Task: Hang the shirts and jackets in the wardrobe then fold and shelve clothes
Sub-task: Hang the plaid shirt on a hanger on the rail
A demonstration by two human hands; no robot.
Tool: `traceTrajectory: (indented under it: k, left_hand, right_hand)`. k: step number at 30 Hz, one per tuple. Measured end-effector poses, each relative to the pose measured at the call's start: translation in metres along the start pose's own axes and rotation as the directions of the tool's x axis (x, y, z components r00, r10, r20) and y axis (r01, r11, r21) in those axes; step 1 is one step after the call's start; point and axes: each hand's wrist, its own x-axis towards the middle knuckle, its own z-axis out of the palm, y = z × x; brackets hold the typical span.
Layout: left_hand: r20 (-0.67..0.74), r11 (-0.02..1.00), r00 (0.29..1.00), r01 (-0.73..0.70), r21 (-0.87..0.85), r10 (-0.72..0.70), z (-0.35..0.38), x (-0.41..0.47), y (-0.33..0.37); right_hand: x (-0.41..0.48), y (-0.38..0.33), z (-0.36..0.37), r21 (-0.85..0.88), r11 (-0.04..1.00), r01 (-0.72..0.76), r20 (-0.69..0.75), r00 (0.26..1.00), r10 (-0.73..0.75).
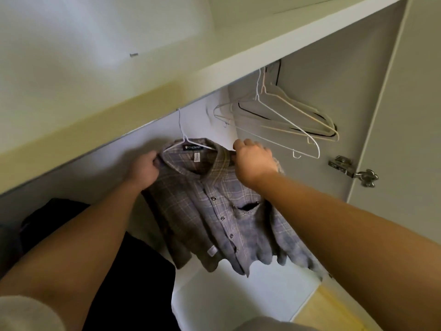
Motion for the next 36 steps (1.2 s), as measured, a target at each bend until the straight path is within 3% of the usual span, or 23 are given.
traceTrajectory:
  k: [5, 8, 10, 14, 18, 25, 31, 36]
  left_hand:
    - [-0.055, 0.97, 0.993, -0.112, -0.216, 0.102, 0.009, -0.016, -0.017]
    - [-0.133, 0.898, 0.991, -0.065, -0.436, 0.007, 0.008, -0.026, -0.014]
    - [-0.169, 0.865, 0.986, -0.079, -0.495, -0.007, 0.008, -0.033, -0.012]
    - [-0.218, 0.864, 0.974, -0.157, -0.479, 0.056, 0.011, -0.046, -0.011]
    - [-0.209, 0.852, 0.978, -0.124, -0.509, 0.018, 0.008, -0.05, -0.009]
    - [-0.184, 0.905, 0.983, -0.06, -0.421, -0.02, -0.001, -0.051, -0.002]
    - [-0.22, 0.87, 0.975, -0.101, -0.482, -0.008, -0.003, -0.056, -0.002]
    - [-0.215, 0.905, 0.976, -0.054, -0.421, -0.041, 0.0, -0.065, -0.015]
  right_hand:
    - [0.008, -0.005, 0.01, 0.087, 0.996, 0.015, -0.006, 1.0, -0.015]
    - [0.01, -0.004, 0.012, 0.082, 0.997, 0.01, 0.016, 1.0, -0.011]
    - [0.011, -0.005, 0.011, 0.084, 0.996, 0.001, 0.035, 0.999, -0.004]
    - [0.013, -0.008, 0.008, 0.105, 0.994, -0.021, 0.061, 0.998, 0.015]
    - [0.017, -0.01, 0.006, 0.148, 0.988, -0.037, 0.071, 0.997, 0.026]
    - [0.017, -0.016, 0.008, 0.145, 0.988, -0.049, 0.099, 0.994, 0.035]
    - [0.015, -0.017, 0.006, 0.129, 0.991, -0.024, 0.083, 0.996, 0.013]
    - [0.013, -0.017, 0.01, 0.114, 0.993, -0.037, 0.074, 0.997, 0.029]
